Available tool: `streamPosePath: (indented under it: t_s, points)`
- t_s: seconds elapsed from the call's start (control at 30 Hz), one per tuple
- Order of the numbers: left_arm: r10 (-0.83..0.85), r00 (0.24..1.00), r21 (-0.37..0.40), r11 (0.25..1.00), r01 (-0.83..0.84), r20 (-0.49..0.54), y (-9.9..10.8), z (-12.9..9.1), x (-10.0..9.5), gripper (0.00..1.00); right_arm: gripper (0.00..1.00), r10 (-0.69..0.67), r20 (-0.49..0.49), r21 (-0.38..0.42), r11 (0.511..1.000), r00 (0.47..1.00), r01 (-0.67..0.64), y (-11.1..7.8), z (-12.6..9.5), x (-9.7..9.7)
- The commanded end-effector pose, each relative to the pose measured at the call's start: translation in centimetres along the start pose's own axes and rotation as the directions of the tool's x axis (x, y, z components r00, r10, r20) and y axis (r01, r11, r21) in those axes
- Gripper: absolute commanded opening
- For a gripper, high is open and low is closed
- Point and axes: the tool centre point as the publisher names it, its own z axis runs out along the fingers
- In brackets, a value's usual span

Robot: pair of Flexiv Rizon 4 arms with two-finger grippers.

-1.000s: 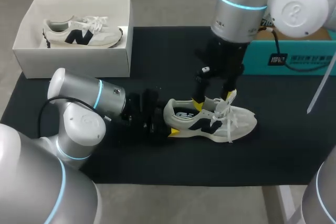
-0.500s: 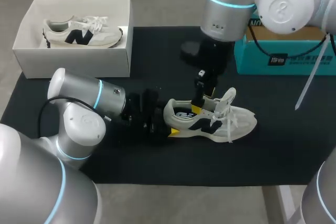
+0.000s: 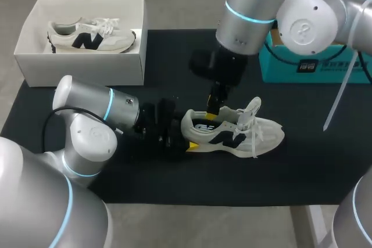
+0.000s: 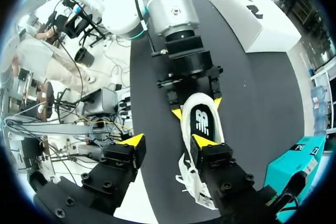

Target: Take the shoe out of the shoebox, open the shoe tongue, remove and reinsert the insole, then place the shoe into the shoebox

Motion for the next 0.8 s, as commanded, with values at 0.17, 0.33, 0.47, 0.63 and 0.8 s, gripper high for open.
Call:
streamPosePath:
  t_s: [0.17, 0.33, 0.47, 0.63, 0.8]
  points:
    - [0.000, 1.000, -0.004, 1.000, 0.000, 0.002, 0.1, 0.1, 0.1, 0.00, 0.00, 0.000, 0.003, 0.010, 1.000, 1.000, 0.000, 0.4, -0.2, 0.1]
    - [0.000, 1.000, -0.004, 1.000, 0.000, 0.002, 0.1, 0.1, 0.1, 0.00, 0.00, 0.000, 0.003, 0.010, 1.000, 1.000, 0.000, 0.4, -0.2, 0.1]
    - [0.000, 1.000, -0.004, 1.000, 0.000, 0.002, 0.1, 0.1, 0.1, 0.00, 0.00, -0.001, 0.039, -0.001, 1.000, 0.999, 0.001, 0.1, 0.3, -0.2]
    - [0.000, 1.000, -0.004, 1.000, 0.000, 0.002, 0.1, 0.1, 0.1, 0.00, 0.00, 0.016, 0.118, 0.008, 1.000, 0.993, -0.017, -1.4, 2.2, -1.8]
    - [0.000, 1.000, -0.004, 1.000, 0.000, 0.002, 0.1, 0.1, 0.1, 0.00, 0.00, 0.044, 0.147, 0.124, 0.990, 0.988, -0.062, -2.2, 3.0, -2.7]
